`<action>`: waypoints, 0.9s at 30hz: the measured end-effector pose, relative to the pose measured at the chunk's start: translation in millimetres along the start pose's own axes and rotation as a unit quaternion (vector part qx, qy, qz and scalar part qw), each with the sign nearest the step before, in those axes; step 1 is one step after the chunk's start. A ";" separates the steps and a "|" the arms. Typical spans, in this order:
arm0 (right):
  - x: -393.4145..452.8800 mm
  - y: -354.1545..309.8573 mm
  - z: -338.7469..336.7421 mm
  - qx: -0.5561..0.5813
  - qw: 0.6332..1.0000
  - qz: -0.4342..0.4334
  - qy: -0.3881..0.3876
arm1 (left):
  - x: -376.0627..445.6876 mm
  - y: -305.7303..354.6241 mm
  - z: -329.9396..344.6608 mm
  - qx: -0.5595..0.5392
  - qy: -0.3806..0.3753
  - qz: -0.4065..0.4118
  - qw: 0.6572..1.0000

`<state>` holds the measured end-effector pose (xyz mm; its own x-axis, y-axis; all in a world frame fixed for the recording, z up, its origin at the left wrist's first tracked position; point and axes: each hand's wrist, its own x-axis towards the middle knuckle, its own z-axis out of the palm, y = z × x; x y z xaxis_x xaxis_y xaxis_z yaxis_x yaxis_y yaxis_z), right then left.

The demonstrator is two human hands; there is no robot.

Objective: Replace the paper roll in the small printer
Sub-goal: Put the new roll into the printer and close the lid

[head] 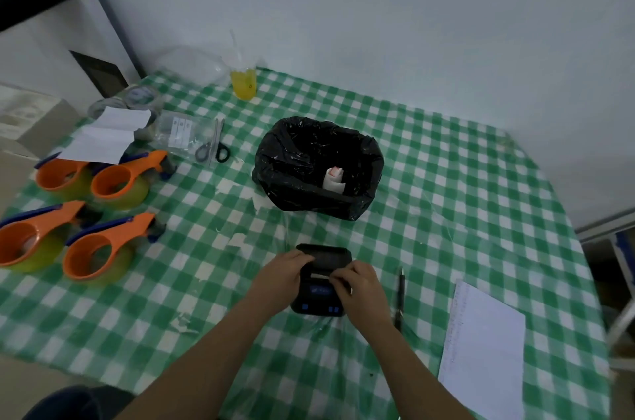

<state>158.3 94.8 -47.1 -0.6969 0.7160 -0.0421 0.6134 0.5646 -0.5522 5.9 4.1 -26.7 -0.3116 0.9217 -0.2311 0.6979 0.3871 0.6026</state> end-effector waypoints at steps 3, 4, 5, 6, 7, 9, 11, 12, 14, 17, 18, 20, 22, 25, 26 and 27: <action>3.3 -0.9 -4.7 0.033 0.999 0.027 -0.020 | 1.7 -1.2 -0.2 0.014 -0.014 -0.003 1.000; 4.5 -1.1 -7.4 0.057 0.997 0.048 -0.011 | 2.8 -1.4 -0.8 0.019 -0.020 -0.006 1.000; 6.4 -1.1 -11.2 0.090 0.992 0.085 0.004 | 3.9 -1.4 -1.6 0.024 -0.024 -0.008 0.999; 9.1 -1.6 -16.0 0.129 0.983 0.131 0.018 | 4.8 -1.7 -2.1 0.026 -0.026 -0.010 0.999; 12.5 -1.3 -20.5 0.167 0.970 0.178 0.026 | 5.6 -1.7 -2.4 0.025 -0.024 -0.010 0.999; 21.1 2.0 -26.8 0.196 0.953 0.232 0.009 | 6.8 -1.2 -2.1 0.024 -0.016 -0.011 1.000; 27.5 3.4 -28.5 0.178 0.952 0.243 -0.058 | 7.8 -0.6 -1.2 0.025 -0.004 -0.014 1.000; 29.7 3.2 -27.8 0.165 0.951 0.245 -0.089 | 8.7 -0.7 -0.4 0.021 0.003 -0.016 1.000; 34.1 5.9 -25.1 0.152 0.947 0.259 -0.112 | 11.4 -1.5 1.3 0.002 0.015 -0.018 1.000; 43.5 9.8 -25.1 0.139 0.941 0.278 -0.136 | 19.6 -2.6 0.4 -0.040 0.028 -0.050 0.998; 47.8 10.3 -26.3 0.132 0.937 0.285 -0.150 | 23.2 -2.9 -0.7 -0.063 0.030 -0.073 0.995; 56.2 10.5 -29.2 0.109 0.933 0.291 -0.179 | 30.1 -4.2 -3.7 -0.105 0.029 -0.120 0.987; 63.5 9.9 -31.0 0.074 0.930 0.285 -0.219 | 35.1 -6.9 -6.1 -0.122 0.015 -0.147 0.981; 71.6 11.2 -31.2 0.046 0.921 0.290 -0.258 | 39.3 -11.1 -7.4 -0.111 -0.016 -0.165 0.980; 73.5 12.5 -30.7 0.046 0.917 0.294 -0.267 | 40.0 -11.7 -7.4 -0.104 -0.022 -0.173 0.979; 74.8 13.6 -30.4 0.042 0.913 0.297 -0.276 | 40.3 -11.7 -7.2 -0.093 -0.027 -0.181 0.979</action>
<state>125.8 168.4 -32.4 -0.3457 0.5559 -0.7560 0.9296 0.0933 -0.3565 -19.4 36.5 -37.6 -0.4782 0.7268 -0.4930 0.4165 0.6819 0.6013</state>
